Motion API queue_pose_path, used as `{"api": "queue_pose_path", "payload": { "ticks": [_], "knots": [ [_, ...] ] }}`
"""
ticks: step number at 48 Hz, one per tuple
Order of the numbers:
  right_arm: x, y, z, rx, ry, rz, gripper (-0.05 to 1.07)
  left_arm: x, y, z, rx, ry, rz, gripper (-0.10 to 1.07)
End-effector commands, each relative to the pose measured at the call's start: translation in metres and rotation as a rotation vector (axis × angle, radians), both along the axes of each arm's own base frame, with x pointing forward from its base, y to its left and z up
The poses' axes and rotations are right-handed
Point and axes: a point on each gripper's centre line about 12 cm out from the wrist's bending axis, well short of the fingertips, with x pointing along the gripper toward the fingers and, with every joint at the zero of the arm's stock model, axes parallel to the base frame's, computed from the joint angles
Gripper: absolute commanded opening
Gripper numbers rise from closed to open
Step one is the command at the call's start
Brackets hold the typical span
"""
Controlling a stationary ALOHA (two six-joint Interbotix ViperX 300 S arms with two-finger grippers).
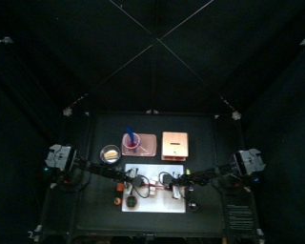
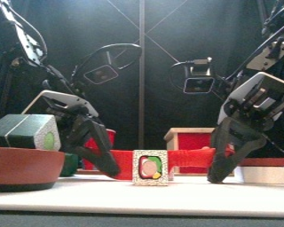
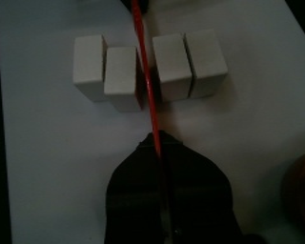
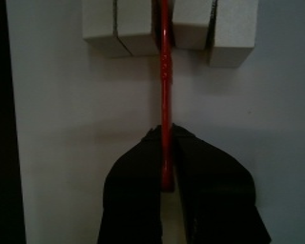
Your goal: Cut the white sushi roll
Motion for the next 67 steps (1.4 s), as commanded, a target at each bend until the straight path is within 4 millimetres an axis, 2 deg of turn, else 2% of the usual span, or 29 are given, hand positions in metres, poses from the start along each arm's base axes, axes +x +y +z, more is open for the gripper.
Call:
{"api": "queue_pose_path", "payload": {
  "ticks": [1,12,26,32,44,59,67],
  "knots": [
    [-0.002,0.004,-0.001,0.002,0.02,0.026,0.47,-0.013,0.003,-0.011,0.02,0.061,-0.007,0.23],
    [0.004,0.003,0.009,0.002,-0.013,0.03,0.47,-0.011,0.005,0.003,0.025,0.018,-0.016,0.23],
    [0.006,0.0,0.034,-0.009,-0.084,0.053,0.47,-0.008,0.004,0.05,0.043,-0.12,-0.055,0.23],
    [0.006,0.0,0.046,-0.007,-0.111,0.061,0.46,-0.009,0.001,0.059,0.052,-0.131,-0.072,0.23],
    [0.003,0.009,0.048,0.023,-0.081,0.082,0.46,-0.012,-0.021,0.051,0.057,-0.094,-0.138,0.23],
    [-0.003,0.026,0.045,0.037,-0.058,0.127,0.46,-0.006,-0.028,0.042,0.056,-0.073,-0.154,0.23],
    [-0.006,0.026,0.043,0.05,-0.045,0.117,0.46,-0.001,-0.031,0.04,0.058,-0.07,-0.159,0.23]
  ]
}}
